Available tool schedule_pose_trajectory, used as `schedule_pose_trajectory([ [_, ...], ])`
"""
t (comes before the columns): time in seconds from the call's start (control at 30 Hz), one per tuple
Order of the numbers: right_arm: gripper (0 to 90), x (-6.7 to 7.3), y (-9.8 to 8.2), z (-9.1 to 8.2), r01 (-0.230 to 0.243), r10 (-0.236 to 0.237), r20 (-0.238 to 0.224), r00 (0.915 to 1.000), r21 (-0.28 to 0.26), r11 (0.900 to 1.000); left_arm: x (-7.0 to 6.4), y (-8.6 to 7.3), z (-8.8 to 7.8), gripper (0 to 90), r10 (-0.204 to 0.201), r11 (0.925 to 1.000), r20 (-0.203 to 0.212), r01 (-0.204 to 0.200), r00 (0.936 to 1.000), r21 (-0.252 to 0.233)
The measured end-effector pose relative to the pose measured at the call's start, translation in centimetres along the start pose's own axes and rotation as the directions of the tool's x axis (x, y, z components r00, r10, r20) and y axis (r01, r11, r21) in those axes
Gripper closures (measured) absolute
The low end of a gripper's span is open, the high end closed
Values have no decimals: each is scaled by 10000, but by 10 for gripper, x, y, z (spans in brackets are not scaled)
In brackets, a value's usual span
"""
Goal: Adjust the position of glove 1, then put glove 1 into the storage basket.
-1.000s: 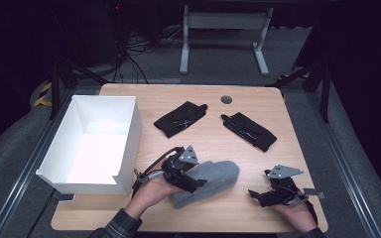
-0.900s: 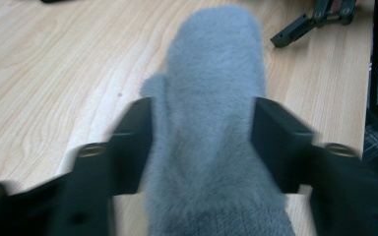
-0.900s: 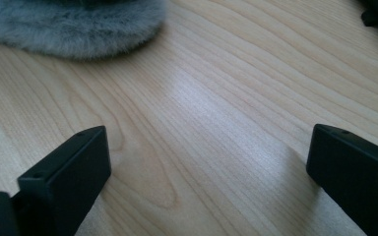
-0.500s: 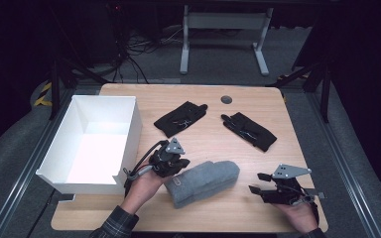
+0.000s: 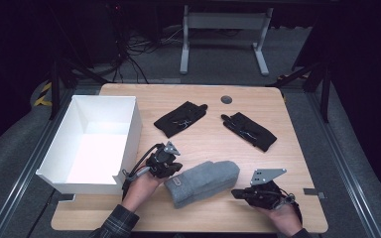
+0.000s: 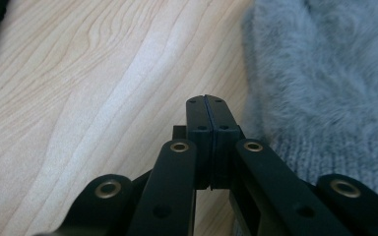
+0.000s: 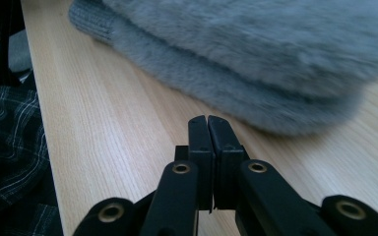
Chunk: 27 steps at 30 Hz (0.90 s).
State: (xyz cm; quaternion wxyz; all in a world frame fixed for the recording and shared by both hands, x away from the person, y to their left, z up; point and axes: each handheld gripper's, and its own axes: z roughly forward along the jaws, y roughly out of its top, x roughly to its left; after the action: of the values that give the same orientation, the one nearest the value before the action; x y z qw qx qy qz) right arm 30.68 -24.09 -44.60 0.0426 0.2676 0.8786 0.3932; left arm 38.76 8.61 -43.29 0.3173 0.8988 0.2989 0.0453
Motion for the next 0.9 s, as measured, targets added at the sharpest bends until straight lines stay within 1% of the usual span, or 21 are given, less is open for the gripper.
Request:
schedule_pose_trajectory([
  [0.03, 900, 1, 1, 3, 80, -79, -64, 9999, 106, 9999, 0, -1, 1, 899, -28, 10000, 69, 28, 10000, 80],
  [0.07, 900, 1, 3, 7, 123, -121, -106, 9999, 190, 9997, 0, -1, 1, 899, -58, 9999, 34, 58, 10000, 114],
  [0.2, 900, 1, 7, 15, 231, -224, -174, 9996, 388, 9990, -1, -5, 2, 899, -104, 9997, 180, 100, 9998, 222],
  [0.27, 900, 0, 10, 18, 274, -268, -134, 9996, 454, 9986, -1, -6, 2, 899, -128, 9996, 250, 122, 9996, 238],
  [0.33, 900, -4, 13, 20, 316, -314, -37, 9995, 464, 9984, 0, -9, 3, 899, -280, 9993, 499, 267, 9984, 274],
  [0.4, 900, -9, 16, 23, 300, -304, 77, 9995, 523, 9982, -2, -11, 3, 899, -355, 9989, 640, 334, 9973, 330],
  [0.43, 900, -11, 17, 23, 267, -276, 150, 9995, 539, 9982, -2, -12, 3, 899, -327, 9990, 740, 304, 9967, 314],
  [0.57, 900, -21, 20, 25, 49, -71, 409, 9991, 525, 9986, -4, -16, 2, 899, -444, 9986, 1001, 413, 9940, 325],
  [0.63, 900, -25, 22, 26, -15, -13, 501, 9987, 545, 9985, -5, -17, 2, 899, -437, 9986, 1069, 403, 9933, 337],
  [0.67, 900, -27, 22, 27, -22, -9, 537, 9986, 586, 9983, -6, -17, 2, 899, -511, 9984, 1189, 476, 9916, 320],
  [0.77, 900, -33, 23, 31, -224, 199, 461, 9987, 555, 9982, -9, -18, 3, 899, -452, 9986, 1368, 408, 9896, 346],
  [0.9, 900, -40, 28, 33, -302, 272, 580, 9979, 509, 9982, -15, -16, 6, 899, -309, 9991, 1632, 258, 9861, 332],
])
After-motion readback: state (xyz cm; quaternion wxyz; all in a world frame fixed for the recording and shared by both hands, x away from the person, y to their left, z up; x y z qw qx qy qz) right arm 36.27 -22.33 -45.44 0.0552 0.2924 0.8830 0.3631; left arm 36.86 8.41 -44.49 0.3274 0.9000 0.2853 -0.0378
